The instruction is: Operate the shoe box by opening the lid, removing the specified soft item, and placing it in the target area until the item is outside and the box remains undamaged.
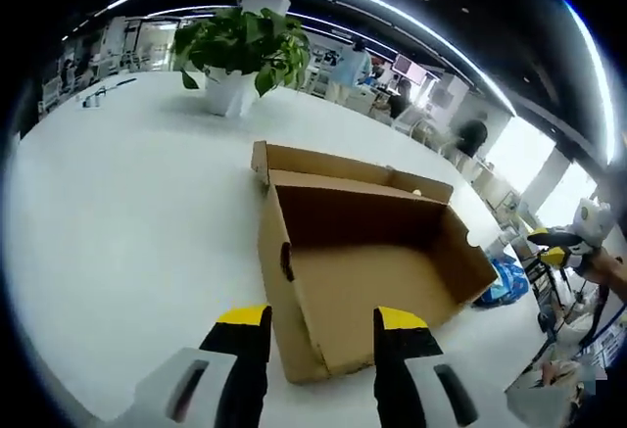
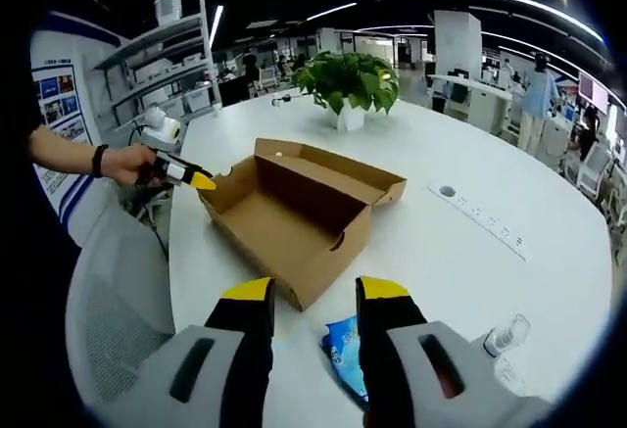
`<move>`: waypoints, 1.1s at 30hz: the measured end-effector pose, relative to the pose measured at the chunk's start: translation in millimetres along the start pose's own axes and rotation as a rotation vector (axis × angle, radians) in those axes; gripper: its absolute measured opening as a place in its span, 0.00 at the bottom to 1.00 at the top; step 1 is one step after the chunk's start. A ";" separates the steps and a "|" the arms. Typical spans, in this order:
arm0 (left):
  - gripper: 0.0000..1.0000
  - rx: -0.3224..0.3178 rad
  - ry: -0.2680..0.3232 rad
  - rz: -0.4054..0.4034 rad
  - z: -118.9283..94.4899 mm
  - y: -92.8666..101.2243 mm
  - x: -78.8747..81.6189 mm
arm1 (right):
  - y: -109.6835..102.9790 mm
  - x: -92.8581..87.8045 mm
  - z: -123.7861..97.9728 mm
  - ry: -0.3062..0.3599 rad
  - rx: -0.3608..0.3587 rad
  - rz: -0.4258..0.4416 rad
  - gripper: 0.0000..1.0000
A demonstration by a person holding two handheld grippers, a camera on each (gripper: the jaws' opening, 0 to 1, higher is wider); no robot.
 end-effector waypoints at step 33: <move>0.29 -0.042 -0.130 0.095 11.7 -15.6 -14.0 | -13.9 -14.3 14.0 0.032 -0.009 0.131 0.36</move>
Point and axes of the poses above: the point that each gripper's makers call its tool centre point, and the gripper's own axes: z roughly forward along the fingers, y roughly to its right, x roughly out of its top, the point moved 5 cm from there along -z, roughly backward along the fingers, and after that the axes turned 3 degrees about z, right-handed, at the moved point
